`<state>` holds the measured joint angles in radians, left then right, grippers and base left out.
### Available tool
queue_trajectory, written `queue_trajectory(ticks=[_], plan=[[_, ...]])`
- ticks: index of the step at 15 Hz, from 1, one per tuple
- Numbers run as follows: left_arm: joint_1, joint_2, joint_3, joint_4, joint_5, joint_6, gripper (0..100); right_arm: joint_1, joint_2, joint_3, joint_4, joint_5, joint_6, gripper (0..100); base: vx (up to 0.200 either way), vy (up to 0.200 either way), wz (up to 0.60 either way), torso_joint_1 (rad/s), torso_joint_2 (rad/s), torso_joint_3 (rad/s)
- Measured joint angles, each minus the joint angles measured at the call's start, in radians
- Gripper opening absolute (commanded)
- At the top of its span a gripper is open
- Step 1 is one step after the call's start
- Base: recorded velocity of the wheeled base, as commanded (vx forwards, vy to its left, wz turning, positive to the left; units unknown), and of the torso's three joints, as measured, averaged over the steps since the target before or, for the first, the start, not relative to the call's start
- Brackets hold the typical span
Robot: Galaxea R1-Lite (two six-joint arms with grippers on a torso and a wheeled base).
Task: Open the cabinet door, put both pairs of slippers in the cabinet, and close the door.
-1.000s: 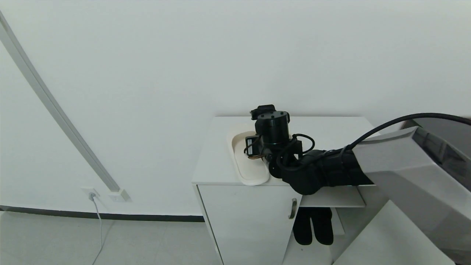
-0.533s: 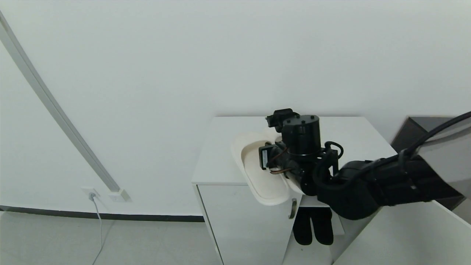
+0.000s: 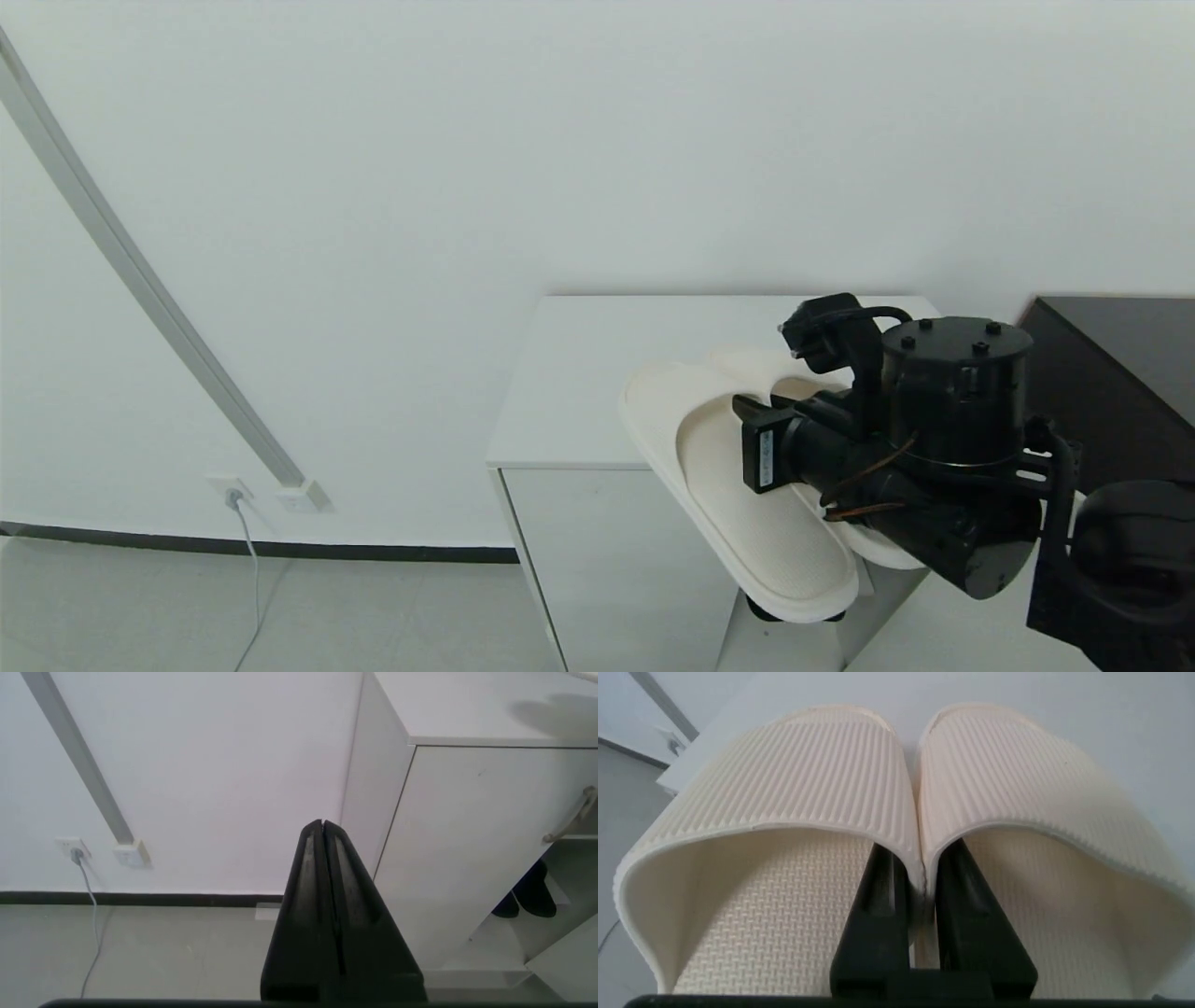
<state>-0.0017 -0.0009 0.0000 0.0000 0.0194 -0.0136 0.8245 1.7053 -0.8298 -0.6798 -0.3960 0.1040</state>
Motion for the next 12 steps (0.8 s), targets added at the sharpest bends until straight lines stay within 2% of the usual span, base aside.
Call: queue_trajectory(ticks=[11, 12], plan=[[0.000, 0.000, 0.000, 0.000, 0.000, 0.000, 0, 0.028, -0.016, 0.028, -0.001, -0.007, 0.001, 0, 0.000, 0.000, 0.00, 0.000, 0.00, 0.000], [0.000, 0.000, 0.000, 0.000, -0.001, 0.000, 0, 0.029, -0.016, 0.028, -0.001, -0.007, 0.002, 0, -0.200, 0.000, 0.00, 0.007, 0.00, 0.002]])
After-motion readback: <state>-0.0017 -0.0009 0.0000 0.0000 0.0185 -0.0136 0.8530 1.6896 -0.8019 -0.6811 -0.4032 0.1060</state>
